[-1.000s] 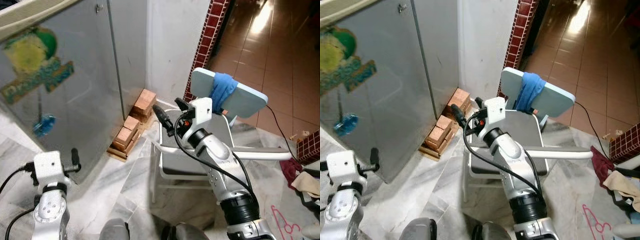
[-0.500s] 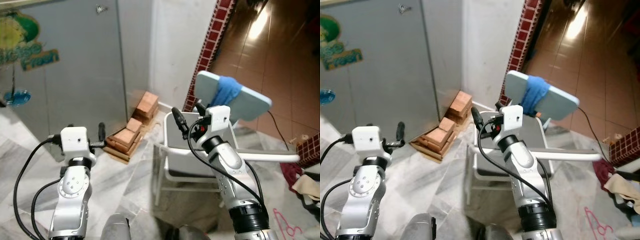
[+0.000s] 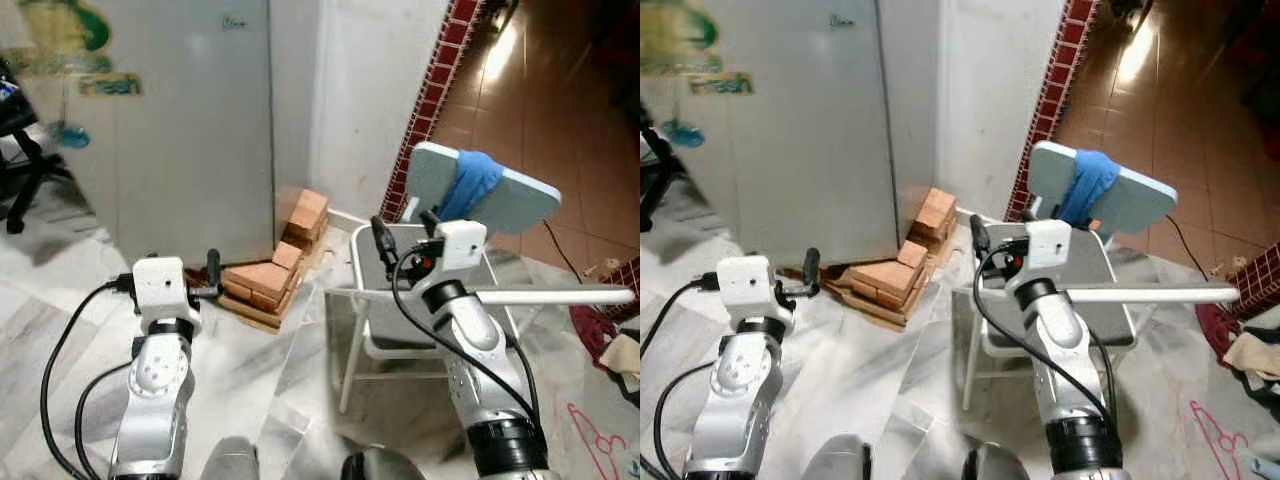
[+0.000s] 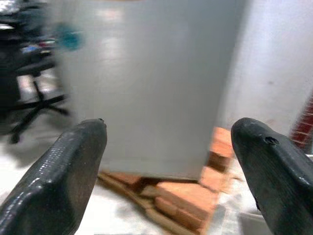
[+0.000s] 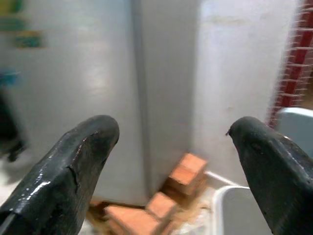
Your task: Restocking fridge
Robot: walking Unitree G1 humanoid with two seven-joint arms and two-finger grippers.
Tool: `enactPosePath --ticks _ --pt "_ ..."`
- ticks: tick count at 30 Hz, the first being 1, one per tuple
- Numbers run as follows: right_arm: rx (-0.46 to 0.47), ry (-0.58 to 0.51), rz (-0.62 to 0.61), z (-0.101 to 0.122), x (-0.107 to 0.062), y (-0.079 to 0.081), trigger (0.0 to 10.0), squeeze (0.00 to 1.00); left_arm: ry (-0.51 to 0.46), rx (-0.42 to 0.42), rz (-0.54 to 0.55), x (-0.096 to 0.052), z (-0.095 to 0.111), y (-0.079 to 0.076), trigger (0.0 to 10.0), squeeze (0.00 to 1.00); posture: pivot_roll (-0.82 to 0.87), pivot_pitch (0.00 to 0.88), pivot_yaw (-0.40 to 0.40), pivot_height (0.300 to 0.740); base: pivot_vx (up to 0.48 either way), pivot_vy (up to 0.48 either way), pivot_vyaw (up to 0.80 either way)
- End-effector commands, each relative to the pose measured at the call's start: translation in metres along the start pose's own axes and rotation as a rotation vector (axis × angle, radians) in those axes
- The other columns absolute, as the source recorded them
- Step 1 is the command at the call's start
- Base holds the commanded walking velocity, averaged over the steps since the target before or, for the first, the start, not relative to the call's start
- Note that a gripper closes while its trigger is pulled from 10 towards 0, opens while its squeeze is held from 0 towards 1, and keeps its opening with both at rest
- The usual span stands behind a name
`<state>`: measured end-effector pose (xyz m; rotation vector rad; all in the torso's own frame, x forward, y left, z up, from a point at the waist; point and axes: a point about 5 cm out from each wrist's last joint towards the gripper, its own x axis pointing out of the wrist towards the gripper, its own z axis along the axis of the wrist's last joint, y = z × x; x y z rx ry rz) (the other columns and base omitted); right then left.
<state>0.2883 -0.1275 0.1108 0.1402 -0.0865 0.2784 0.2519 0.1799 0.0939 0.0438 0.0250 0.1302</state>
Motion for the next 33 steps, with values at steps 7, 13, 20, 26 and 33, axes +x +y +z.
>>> enactPosePath --ticks 7,13,20,26,33 --pt "-0.074 -0.022 -0.057 0.008 0.002 -0.012 10.0 0.00 0.004 0.004 0.009 0.004 -0.001 0.001 10.0 0.00 0.05 0.084 -0.057 0.740 0.000 0.480 0.00" --pt "-0.082 0.010 -0.037 0.004 0.001 -0.011 10.0 0.00 -0.032 0.006 0.003 0.005 0.003 0.002 10.0 0.00 0.05 0.083 -0.060 0.740 0.000 0.480 0.00" --pt "-0.113 0.025 -0.077 0.000 -0.005 -0.015 10.0 0.00 -0.023 0.004 0.005 0.004 0.001 0.004 10.0 0.00 0.05 0.085 -0.062 0.740 0.000 0.480 0.00" --pt "-0.136 0.010 -0.040 0.006 -0.004 -0.017 10.0 0.00 -0.033 0.003 0.000 0.006 0.002 0.005 10.0 0.00 0.04 0.078 -0.061 0.740 0.000 0.480 0.00" --pt "-0.131 0.028 -0.084 0.003 -0.008 -0.024 10.0 0.00 -0.046 -0.001 0.001 0.008 0.004 0.002 10.0 0.00 0.05 0.076 -0.063 0.740 0.000 0.480 0.00"
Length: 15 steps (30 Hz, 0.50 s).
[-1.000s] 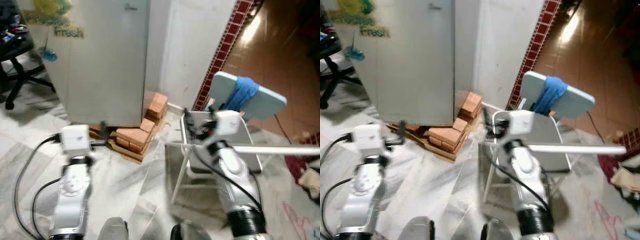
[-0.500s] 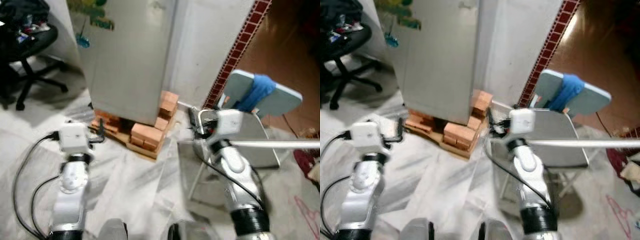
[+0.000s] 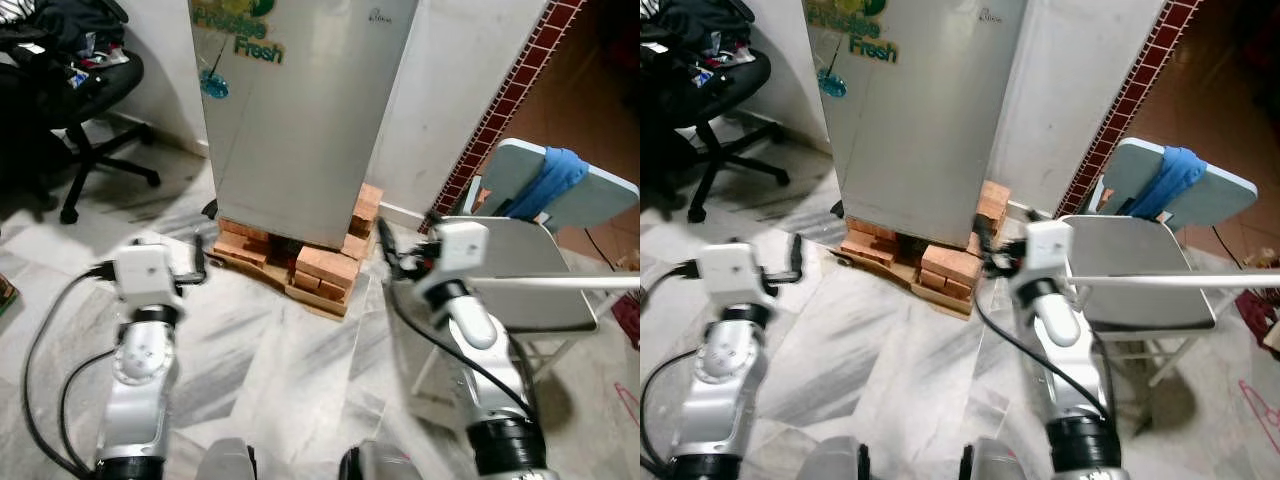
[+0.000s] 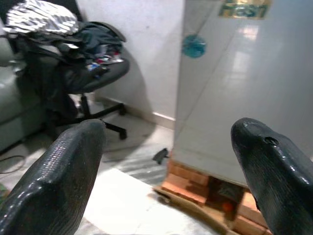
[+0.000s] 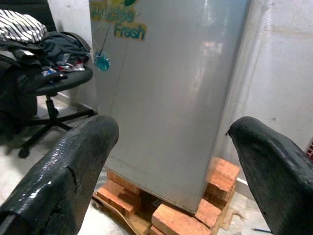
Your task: Restocking fridge
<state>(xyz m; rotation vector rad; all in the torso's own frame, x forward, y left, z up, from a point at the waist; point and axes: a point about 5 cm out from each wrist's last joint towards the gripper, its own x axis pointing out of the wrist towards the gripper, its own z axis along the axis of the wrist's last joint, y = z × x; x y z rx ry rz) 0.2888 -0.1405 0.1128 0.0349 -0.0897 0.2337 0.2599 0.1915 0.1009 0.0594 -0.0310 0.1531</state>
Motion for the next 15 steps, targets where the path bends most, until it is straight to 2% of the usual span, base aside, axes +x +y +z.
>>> enactPosePath --ticks 1,5,7,9,13,15 --pt "-0.035 0.024 -0.037 -0.0033 -0.0046 -0.0111 10.0 0.00 0.010 -0.014 -0.024 -0.0022 -0.0028 -0.0090 10.0 0.00 0.05 0.076 -0.063 0.740 0.000 0.480 0.00" --pt "0.050 0.055 -0.066 -0.0097 -0.0082 -0.0079 10.0 0.00 0.008 -0.024 -0.037 -0.0037 -0.0030 -0.0116 10.0 0.00 0.05 0.083 -0.058 0.740 0.000 0.480 0.00" --pt "0.050 0.054 -0.069 -0.0100 -0.0086 -0.0078 10.0 0.00 0.005 -0.024 -0.039 -0.0037 -0.0027 -0.0118 10.0 0.00 0.05 0.083 -0.058 0.740 0.000 0.480 0.00" --pt "0.004 0.030 -0.056 -0.0060 -0.0086 -0.0092 10.0 0.00 0.002 -0.026 -0.043 -0.0024 -0.0015 -0.0118 10.0 0.00 0.05 0.086 -0.057 0.740 0.000 0.480 0.00" --pt "0.013 -0.014 -0.027 -0.0005 -0.0087 -0.0070 10.0 0.00 0.002 -0.028 -0.040 -0.0010 -0.0009 -0.0111 10.0 0.00 0.05 0.090 -0.054 0.740 0.000 0.480 0.00" --pt "0.021 0.017 -0.024 -0.0039 -0.0099 -0.0051 10.0 0.00 0.003 -0.030 -0.040 -0.0008 -0.0008 -0.0118 10.0 0.00 0.05 0.086 -0.055 0.740 0.000 0.480 0.00"
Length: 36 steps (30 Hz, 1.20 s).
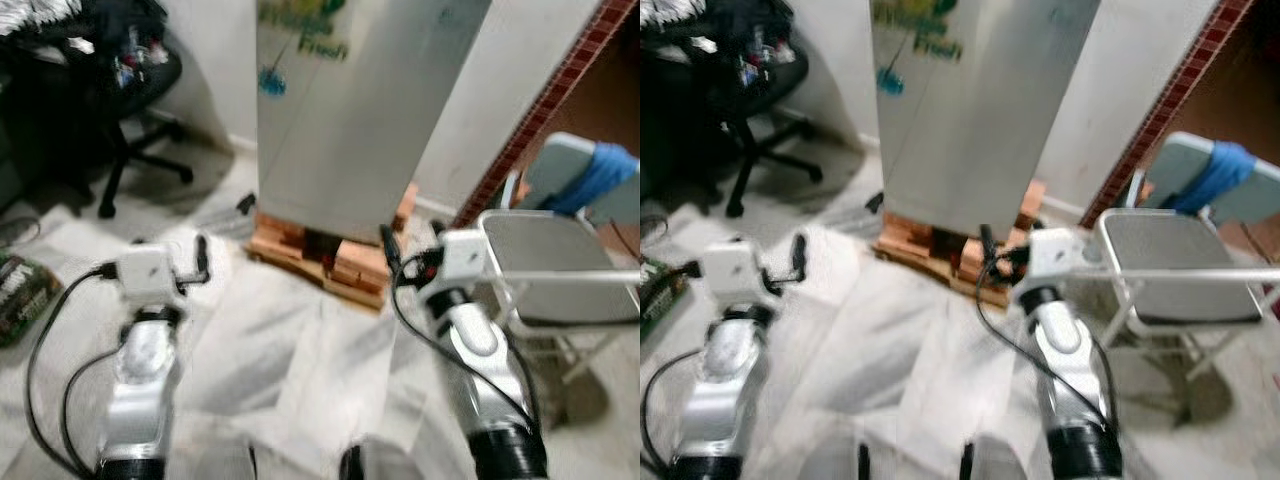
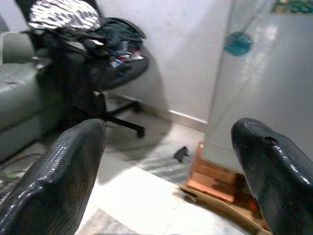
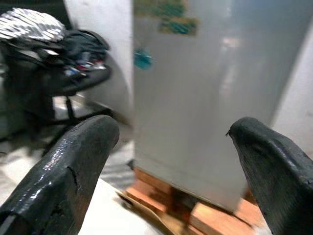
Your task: Restocking fridge
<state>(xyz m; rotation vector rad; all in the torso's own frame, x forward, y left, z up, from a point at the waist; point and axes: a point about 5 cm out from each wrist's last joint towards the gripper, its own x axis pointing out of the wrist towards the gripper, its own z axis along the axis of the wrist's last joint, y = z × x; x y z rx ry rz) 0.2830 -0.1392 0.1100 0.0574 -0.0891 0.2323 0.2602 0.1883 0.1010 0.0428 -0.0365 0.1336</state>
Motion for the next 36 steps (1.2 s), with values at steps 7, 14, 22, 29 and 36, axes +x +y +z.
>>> enactPosePath --ticks 7,14,22,29,36 --pt "0.025 0.023 -0.016 -0.0027 -0.0048 -0.0054 10.0 0.00 -0.006 -0.021 -0.046 -0.0011 0.0005 -0.0113 10.0 0.00 0.05 0.089 -0.055 0.740 0.000 0.477 -0.65" --pt "0.036 0.024 -0.008 -0.0023 -0.0049 -0.0068 10.0 0.00 -0.004 -0.026 -0.045 -0.0014 0.0005 -0.0109 10.0 0.00 0.05 0.091 -0.055 0.740 0.000 0.466 -0.68" --pt "0.038 0.024 -0.002 -0.0029 -0.0042 -0.0048 10.0 0.00 -0.015 -0.034 -0.060 -0.0012 0.0013 -0.0124 10.0 0.00 0.05 0.093 -0.057 0.740 0.000 0.449 -0.70" --pt "0.029 0.019 0.000 -0.0022 -0.0031 -0.0039 10.0 0.00 0.004 -0.059 -0.057 -0.0009 -0.0004 -0.0129 10.0 0.00 0.05 0.092 -0.057 0.740 0.000 0.424 -0.27" --pt "0.013 0.019 -0.005 -0.0022 -0.0017 -0.0043 10.0 0.00 -0.022 -0.040 -0.079 -0.0006 0.0022 -0.0142 10.0 0.00 0.05 0.090 -0.057 0.740 0.000 0.426 -0.23"
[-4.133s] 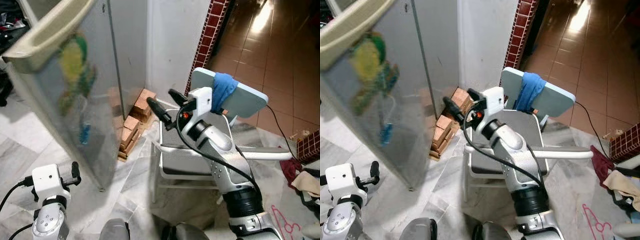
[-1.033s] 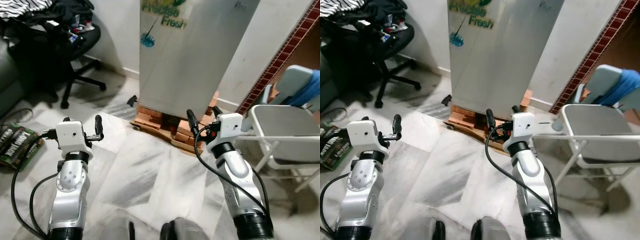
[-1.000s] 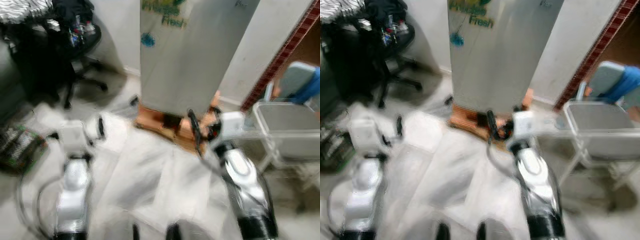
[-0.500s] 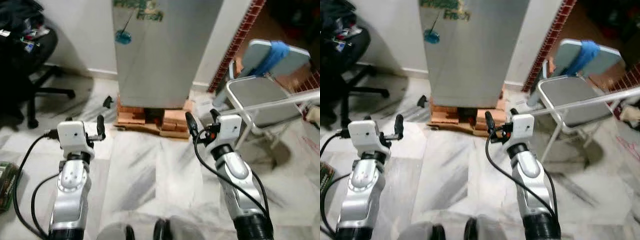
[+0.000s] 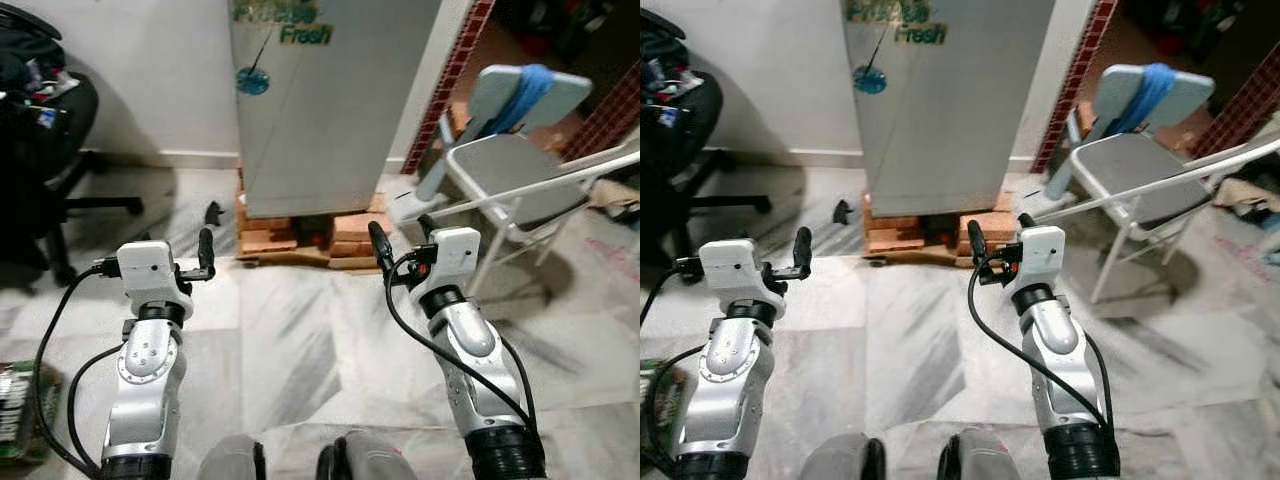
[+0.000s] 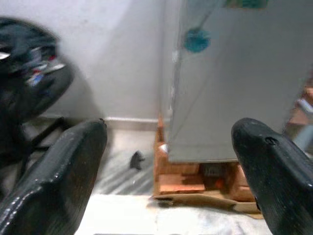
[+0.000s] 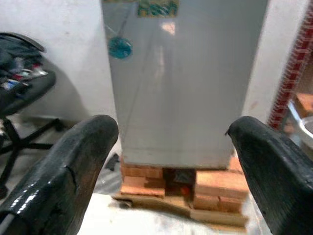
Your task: Restocking fridge
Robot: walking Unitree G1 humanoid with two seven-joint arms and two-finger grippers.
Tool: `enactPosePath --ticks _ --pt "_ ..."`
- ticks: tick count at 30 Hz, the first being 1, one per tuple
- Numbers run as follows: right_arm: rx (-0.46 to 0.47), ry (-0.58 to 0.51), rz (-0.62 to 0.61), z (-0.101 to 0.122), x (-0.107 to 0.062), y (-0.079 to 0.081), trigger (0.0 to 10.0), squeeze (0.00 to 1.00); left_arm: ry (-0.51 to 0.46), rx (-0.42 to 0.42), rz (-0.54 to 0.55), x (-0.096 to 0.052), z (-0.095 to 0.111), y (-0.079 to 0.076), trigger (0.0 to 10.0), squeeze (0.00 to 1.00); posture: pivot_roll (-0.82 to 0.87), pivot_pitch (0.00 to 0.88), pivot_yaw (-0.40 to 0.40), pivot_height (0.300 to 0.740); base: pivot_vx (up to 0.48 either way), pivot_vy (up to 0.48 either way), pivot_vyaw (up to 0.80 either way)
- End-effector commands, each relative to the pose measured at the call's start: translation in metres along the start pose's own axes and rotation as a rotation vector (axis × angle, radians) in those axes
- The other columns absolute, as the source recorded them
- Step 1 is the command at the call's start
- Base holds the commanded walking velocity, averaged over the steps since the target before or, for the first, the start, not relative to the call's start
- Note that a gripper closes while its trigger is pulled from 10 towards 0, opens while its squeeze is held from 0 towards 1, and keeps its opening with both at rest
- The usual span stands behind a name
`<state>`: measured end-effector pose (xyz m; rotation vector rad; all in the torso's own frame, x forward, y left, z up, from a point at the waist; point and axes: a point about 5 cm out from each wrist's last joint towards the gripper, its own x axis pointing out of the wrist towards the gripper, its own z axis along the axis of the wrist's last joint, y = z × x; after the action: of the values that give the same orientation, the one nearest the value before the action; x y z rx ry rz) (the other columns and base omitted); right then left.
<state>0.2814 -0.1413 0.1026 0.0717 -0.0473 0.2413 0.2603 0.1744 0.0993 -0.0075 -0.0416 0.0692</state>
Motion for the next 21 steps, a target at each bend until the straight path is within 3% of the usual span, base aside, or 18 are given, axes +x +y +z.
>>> enactPosePath --ticks 1,4,21 --pt "-0.006 -0.022 -0.012 0.0049 0.0009 -0.0020 10.0 0.00 -0.021 0.016 -0.020 0.0013 0.0036 -0.0006 10.0 0.00 0.05 0.090 -0.057 0.740 0.000 0.420 -0.71" --pt "-0.007 -0.023 -0.012 0.0051 0.0011 -0.0021 10.0 0.00 -0.016 0.008 -0.025 0.0010 0.0031 -0.0015 10.0 0.00 0.05 0.090 -0.057 0.740 0.293 0.381 -0.58" --pt "-0.017 -0.024 -0.006 0.0046 0.0024 0.0011 10.0 0.00 -0.008 0.003 -0.037 0.0001 0.0015 -0.0021 10.0 0.00 0.05 0.093 -0.058 0.740 0.328 0.351 0.00"
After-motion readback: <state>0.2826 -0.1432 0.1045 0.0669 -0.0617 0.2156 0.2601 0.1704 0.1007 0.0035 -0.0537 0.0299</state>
